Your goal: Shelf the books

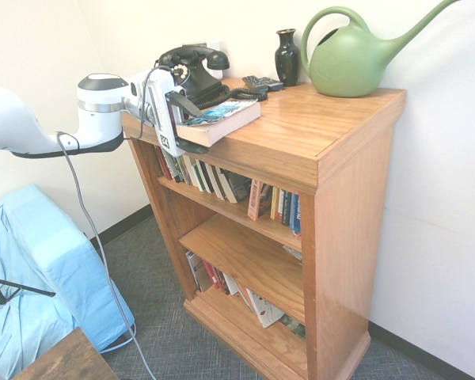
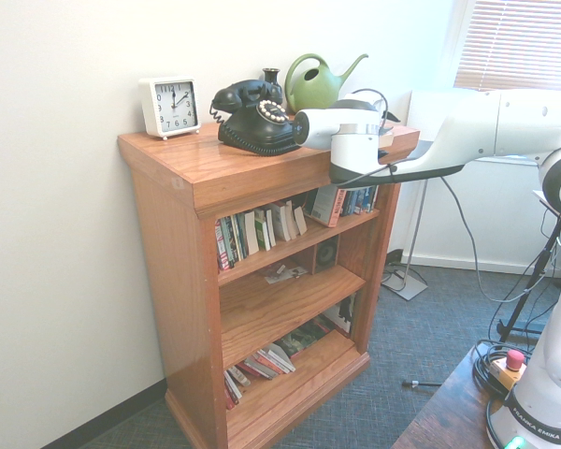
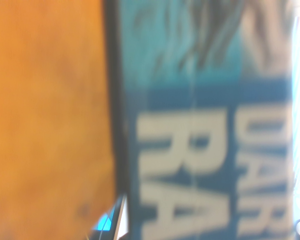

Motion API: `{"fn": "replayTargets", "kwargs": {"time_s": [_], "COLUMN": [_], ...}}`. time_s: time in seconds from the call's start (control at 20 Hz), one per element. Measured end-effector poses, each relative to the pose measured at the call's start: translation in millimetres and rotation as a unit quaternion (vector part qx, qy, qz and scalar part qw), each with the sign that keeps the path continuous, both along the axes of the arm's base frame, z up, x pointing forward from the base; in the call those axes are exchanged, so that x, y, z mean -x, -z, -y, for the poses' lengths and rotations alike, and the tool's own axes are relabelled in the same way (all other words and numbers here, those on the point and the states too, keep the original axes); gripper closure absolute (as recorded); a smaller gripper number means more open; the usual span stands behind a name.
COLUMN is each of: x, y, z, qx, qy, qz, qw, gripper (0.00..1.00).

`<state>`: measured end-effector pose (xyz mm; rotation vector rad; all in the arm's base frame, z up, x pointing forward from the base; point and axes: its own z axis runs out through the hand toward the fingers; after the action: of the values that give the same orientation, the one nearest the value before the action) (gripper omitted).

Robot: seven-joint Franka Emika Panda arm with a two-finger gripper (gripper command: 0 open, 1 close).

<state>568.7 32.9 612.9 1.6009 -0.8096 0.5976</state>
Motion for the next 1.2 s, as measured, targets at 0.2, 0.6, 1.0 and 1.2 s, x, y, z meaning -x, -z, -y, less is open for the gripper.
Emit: {"fn": "replayTargets", "kwargs": {"time_s": [0.2,0.6,1.0,1.2], "x": [-7.0,-12.5,-18.0,-19.7], "y": [-4.7,-4.7,-3.2,-1.0], "z": [0.8,7.2,6.6,6.3], "qx": [0.003,0.003,0.001,0.0], "qy": [0.0,0.004,0.003,0.003], "qz": [0.0,-0.007,-0.013,-0.016], "qw": [1.0,1.0,1.0,1.0], "gripper": [1.0,1.0,1.0,1.0]}}
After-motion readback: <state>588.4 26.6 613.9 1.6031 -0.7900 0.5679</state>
